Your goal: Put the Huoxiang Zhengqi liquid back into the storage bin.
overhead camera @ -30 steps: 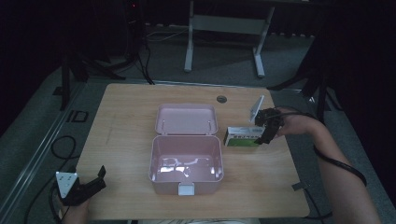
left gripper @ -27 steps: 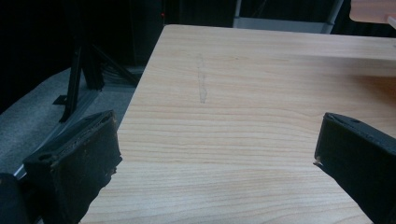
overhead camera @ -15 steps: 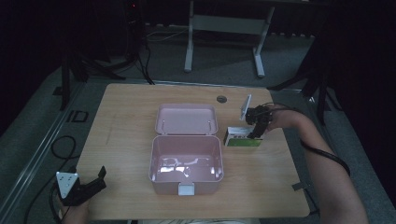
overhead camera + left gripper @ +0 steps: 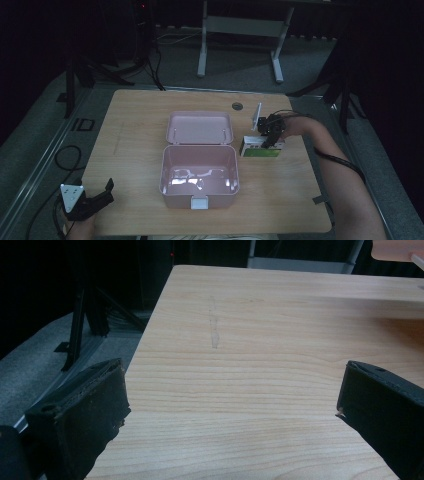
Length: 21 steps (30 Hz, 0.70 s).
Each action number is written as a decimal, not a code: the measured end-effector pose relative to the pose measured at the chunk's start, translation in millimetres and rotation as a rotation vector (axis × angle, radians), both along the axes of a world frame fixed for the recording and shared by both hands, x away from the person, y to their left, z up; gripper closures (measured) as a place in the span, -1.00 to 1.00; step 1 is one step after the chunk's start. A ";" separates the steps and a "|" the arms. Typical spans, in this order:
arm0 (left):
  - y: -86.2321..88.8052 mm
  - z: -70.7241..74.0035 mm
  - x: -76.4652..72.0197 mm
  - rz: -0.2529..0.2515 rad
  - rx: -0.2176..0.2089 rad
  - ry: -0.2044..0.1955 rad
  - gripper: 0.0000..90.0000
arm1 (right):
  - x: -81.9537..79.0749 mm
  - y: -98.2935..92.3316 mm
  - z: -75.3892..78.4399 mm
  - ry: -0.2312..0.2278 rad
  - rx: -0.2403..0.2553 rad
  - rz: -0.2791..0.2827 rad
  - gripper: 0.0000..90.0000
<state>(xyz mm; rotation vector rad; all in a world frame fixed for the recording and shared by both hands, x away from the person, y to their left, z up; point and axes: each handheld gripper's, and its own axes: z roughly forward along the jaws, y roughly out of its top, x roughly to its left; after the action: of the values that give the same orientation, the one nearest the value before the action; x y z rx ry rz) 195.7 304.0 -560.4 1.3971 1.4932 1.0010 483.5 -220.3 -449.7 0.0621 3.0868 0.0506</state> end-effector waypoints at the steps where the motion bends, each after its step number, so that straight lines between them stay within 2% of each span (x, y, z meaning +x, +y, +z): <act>1: -0.1 0.0 0.0 0.000 0.001 0.000 -0.99 | 0.4 0.4 -2.1 0.000 -0.007 0.004 0.17; 7: -0.2 0.0 0.0 -0.002 0.002 0.001 -1.00 | 1.8 1.8 -11.3 0.024 -0.062 0.008 0.26; 21: -0.3 0.0 -0.3 0.000 0.002 -0.001 -0.99 | 1.2 4.5 -15.1 0.066 -0.068 0.025 0.37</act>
<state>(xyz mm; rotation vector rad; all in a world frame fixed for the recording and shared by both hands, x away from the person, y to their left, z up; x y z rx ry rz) 195.3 303.7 -560.5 1.3976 1.4921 1.0029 484.6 -215.8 -464.7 0.0234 3.1525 -0.0573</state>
